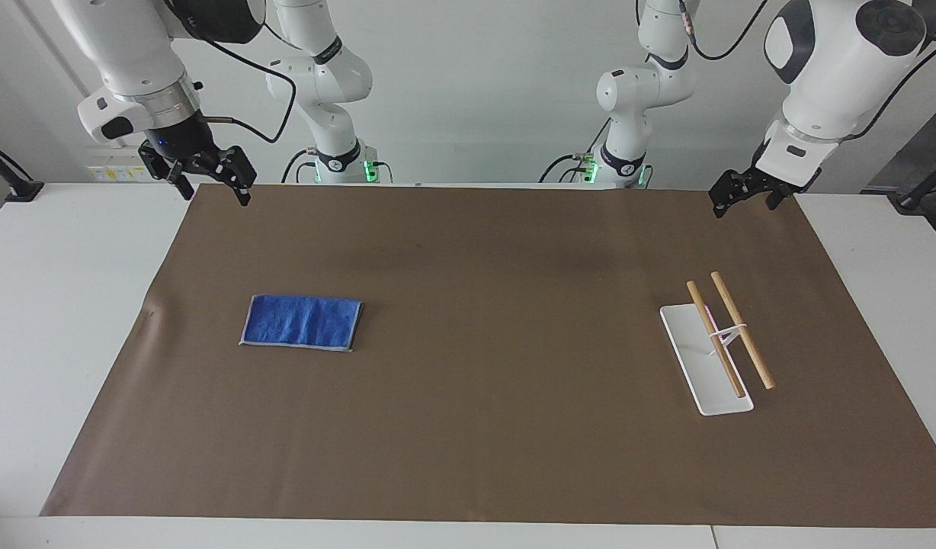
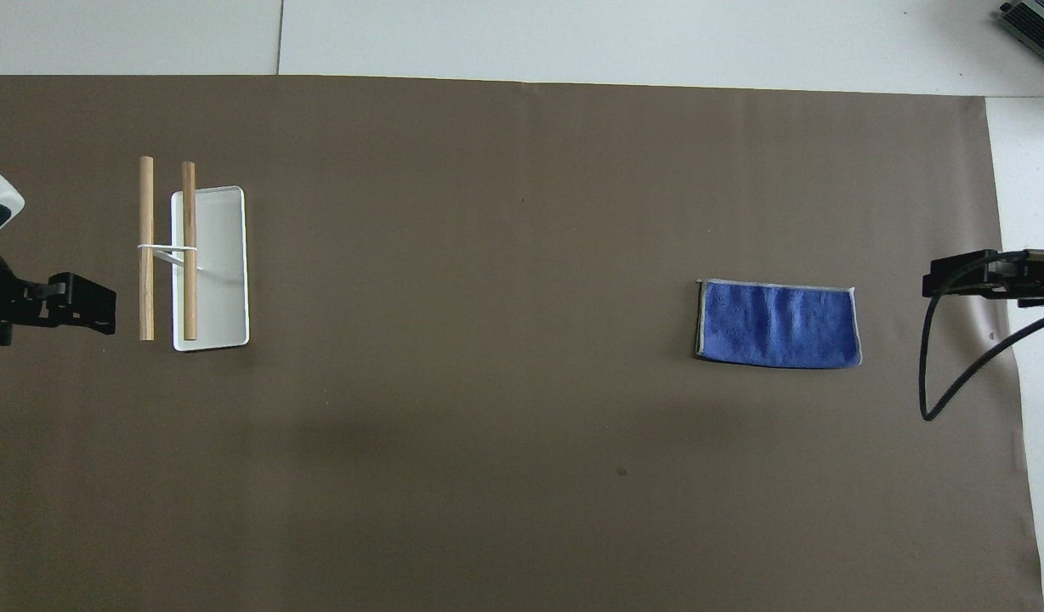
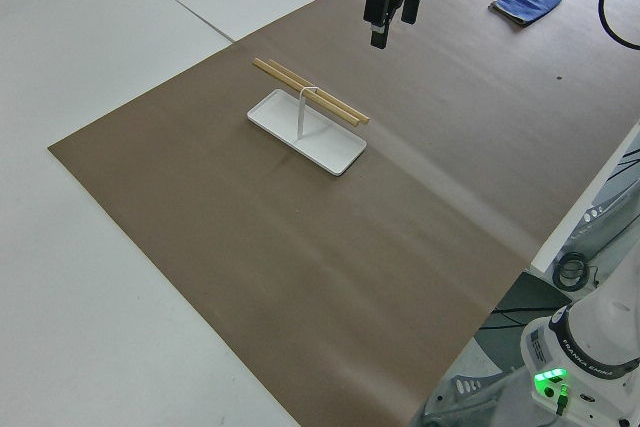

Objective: Right arm passes towel to left arm to hang
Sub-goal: 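Reach the right gripper down onto the blue towel's near edge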

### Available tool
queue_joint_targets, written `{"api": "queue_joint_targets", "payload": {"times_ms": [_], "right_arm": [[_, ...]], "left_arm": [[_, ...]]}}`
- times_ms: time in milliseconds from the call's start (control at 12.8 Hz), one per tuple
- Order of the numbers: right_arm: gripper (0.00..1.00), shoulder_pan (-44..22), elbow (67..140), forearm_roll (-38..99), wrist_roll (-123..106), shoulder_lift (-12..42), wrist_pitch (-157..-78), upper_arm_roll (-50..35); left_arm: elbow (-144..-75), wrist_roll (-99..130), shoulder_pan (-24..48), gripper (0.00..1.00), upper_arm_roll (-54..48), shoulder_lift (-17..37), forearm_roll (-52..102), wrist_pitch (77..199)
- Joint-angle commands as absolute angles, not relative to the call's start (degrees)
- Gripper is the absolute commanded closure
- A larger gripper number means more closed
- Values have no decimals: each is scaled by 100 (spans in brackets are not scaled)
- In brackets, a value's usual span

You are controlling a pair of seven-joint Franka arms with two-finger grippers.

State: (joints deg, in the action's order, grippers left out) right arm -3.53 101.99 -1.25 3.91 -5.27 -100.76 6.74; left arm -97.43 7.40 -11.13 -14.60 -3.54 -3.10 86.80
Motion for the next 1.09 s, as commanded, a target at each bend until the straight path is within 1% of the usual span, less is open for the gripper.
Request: {"api": "queue_joint_targets", "payload": {"times_ms": [0,234,467,623,1012], "right_arm": [[0,-413,11116,-105,325,-678,-11018,659],[0,-422,11618,-105,308,-327,-11915,650],[0,-422,12144,-88,247,-1,-12645,642],[0,-422,12523,-53,211,140,-13348,642],[0,-413,12981,-44,-53,544,-14263,642]], "left_arm": [[-9958,721,-1169,0,-1450,-536,-229,8807],[-9958,721,-1169,0,-1450,-536,-229,8807],[-9958,721,-1169,0,-1450,-536,-229,8807],[-9958,721,-1160,0,-1450,-536,-229,8807],[-9958,721,-1169,0,-1450,-536,-229,8807]]}}
